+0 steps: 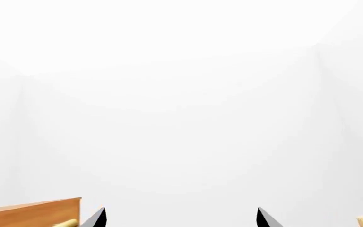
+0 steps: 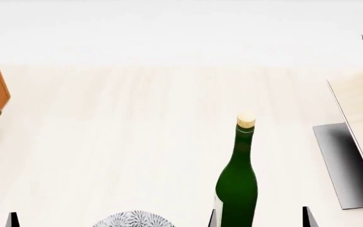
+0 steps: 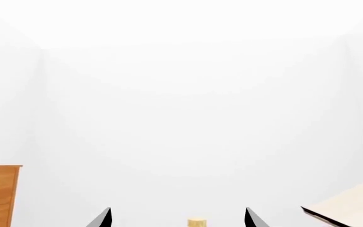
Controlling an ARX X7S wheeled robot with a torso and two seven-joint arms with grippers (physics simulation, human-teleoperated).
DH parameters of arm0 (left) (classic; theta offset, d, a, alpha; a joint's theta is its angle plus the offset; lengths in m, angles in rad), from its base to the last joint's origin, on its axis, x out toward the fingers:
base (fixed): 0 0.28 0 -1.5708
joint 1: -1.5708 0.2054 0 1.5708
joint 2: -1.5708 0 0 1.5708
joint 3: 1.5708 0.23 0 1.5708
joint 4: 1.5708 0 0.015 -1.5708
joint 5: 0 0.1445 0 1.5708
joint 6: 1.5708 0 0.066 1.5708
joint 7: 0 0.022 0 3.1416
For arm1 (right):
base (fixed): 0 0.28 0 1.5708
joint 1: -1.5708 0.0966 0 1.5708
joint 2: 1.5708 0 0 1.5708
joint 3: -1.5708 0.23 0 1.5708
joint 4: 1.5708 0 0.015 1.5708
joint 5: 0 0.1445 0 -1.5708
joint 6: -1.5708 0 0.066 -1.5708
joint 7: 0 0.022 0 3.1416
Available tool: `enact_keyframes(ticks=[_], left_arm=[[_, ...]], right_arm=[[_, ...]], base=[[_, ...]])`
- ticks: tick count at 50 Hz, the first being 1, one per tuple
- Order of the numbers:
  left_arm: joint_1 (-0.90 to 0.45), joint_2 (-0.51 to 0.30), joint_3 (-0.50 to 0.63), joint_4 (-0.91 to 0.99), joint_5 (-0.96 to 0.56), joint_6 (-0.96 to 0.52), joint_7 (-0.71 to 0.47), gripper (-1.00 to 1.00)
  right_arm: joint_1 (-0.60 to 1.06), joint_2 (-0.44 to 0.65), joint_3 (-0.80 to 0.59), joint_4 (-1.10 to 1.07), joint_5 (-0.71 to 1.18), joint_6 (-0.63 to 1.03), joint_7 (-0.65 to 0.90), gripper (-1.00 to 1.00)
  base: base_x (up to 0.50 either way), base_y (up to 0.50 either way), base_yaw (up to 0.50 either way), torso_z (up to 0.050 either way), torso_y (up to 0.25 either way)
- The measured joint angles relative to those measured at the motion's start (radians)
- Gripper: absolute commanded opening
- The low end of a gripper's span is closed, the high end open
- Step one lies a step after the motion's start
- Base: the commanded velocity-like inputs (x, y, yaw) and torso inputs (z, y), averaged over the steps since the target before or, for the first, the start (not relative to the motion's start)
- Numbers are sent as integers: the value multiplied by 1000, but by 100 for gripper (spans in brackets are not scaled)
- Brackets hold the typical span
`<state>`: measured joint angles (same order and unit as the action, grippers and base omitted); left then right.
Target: Put the wine bottle on the wine rack.
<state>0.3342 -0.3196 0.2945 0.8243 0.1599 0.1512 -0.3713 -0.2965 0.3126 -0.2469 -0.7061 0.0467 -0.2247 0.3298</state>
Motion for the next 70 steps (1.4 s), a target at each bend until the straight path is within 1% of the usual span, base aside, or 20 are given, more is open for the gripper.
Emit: enact_keyframes(ticks=[58,70], left_arm=[[-8,-18,24,-2,5,-5,-18,100],[-9,-22,27,-4,5,-6,-23,100]], right_arm=[[8,21,-22,12,0,-6,18,100],[8,24,-27,13,-1,-7,23,100]], base=[[0,-82,0,0,0],[0,-163,0,0,0]])
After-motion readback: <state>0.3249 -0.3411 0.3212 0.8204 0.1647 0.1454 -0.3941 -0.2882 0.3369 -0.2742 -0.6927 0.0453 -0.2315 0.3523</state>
